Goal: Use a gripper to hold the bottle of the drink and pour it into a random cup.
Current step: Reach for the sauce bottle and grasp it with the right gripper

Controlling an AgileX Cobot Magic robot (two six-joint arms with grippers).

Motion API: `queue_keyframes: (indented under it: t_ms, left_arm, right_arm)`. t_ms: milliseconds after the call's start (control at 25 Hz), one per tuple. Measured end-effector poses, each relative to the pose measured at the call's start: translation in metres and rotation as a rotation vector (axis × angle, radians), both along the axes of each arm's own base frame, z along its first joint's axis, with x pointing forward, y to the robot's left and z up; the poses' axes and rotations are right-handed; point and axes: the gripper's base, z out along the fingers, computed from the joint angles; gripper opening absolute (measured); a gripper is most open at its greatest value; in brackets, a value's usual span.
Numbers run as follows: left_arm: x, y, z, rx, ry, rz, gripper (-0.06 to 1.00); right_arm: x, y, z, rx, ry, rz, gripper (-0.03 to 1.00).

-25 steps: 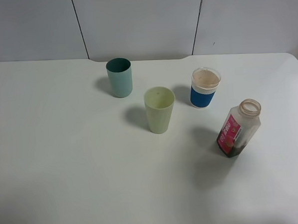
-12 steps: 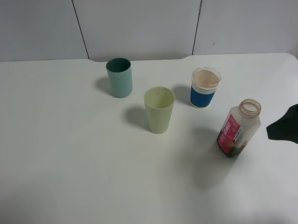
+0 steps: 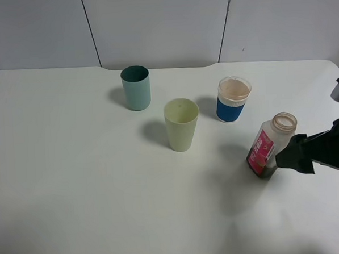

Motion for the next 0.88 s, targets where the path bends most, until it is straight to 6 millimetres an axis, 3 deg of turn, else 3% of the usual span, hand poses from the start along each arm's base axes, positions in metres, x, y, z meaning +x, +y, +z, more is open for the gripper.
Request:
queue_keyframes:
  t_ms: [560,880]
  left_arm:
    - [0.000,0.000,0.000,0.000,0.000,0.000,0.93]
    - [0.000,0.000,0.000,0.000,0.000,0.000,0.93]
  right_arm:
    - [-0.003,-0.001,-0.060,-0.031,-0.095,-0.051,0.81]
    - [-0.010,-0.007,-0.074,-0.034,-0.171,-0.095,0.81]
